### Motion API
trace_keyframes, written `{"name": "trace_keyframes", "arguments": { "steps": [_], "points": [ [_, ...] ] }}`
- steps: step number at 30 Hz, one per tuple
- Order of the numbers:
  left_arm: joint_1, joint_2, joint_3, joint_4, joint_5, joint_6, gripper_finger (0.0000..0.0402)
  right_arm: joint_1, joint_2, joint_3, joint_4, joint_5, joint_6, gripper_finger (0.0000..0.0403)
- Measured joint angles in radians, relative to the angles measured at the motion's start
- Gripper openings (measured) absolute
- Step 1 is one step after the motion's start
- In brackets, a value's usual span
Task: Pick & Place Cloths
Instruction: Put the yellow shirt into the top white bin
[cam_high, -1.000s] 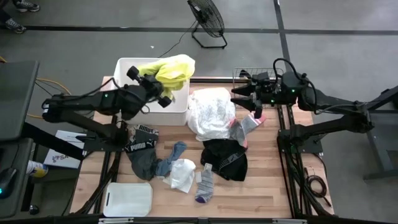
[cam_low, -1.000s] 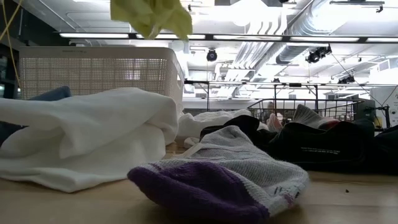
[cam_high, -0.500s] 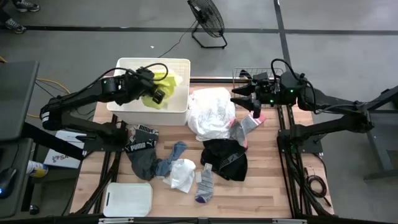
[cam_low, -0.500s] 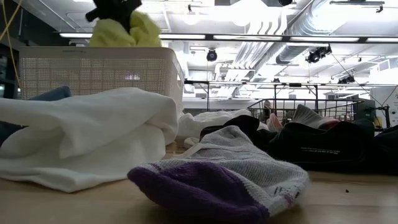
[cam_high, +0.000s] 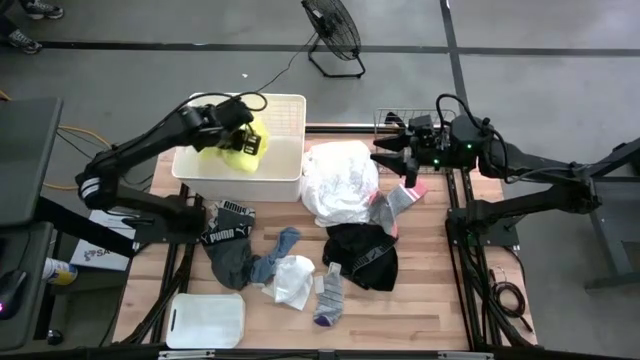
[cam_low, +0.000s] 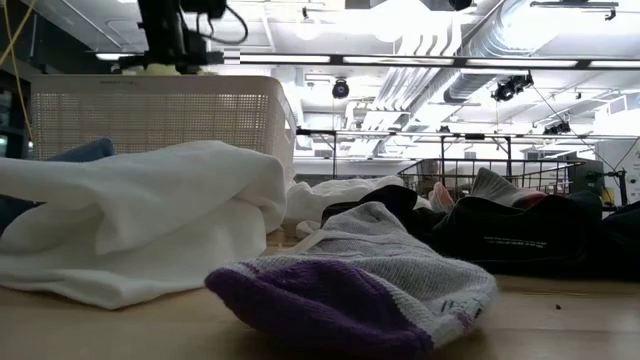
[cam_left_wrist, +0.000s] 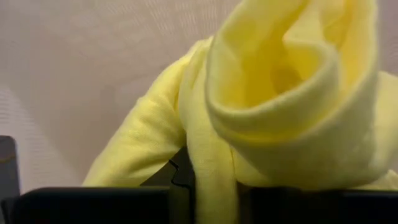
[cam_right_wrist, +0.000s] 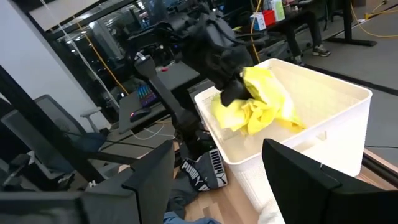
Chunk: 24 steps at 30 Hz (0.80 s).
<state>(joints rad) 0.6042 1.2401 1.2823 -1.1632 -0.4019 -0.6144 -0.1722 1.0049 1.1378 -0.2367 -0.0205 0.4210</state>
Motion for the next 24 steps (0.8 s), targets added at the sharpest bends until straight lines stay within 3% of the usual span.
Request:
{"name": "trace_keyframes", "arguments": {
  "steps": [13,24],
  "points": [
    [0.125,0.178,0.0,-0.012,0.165,0.061,0.0076,0.0,0.002,0.0,-0.001,0.0,0.0,0.0233],
    [0.138,0.273,-0.001,0.024,0.188,0.075,0.009,0.0,0.002,0.0,-0.019,-0.004,0.0,0.0233]
  ]
}}
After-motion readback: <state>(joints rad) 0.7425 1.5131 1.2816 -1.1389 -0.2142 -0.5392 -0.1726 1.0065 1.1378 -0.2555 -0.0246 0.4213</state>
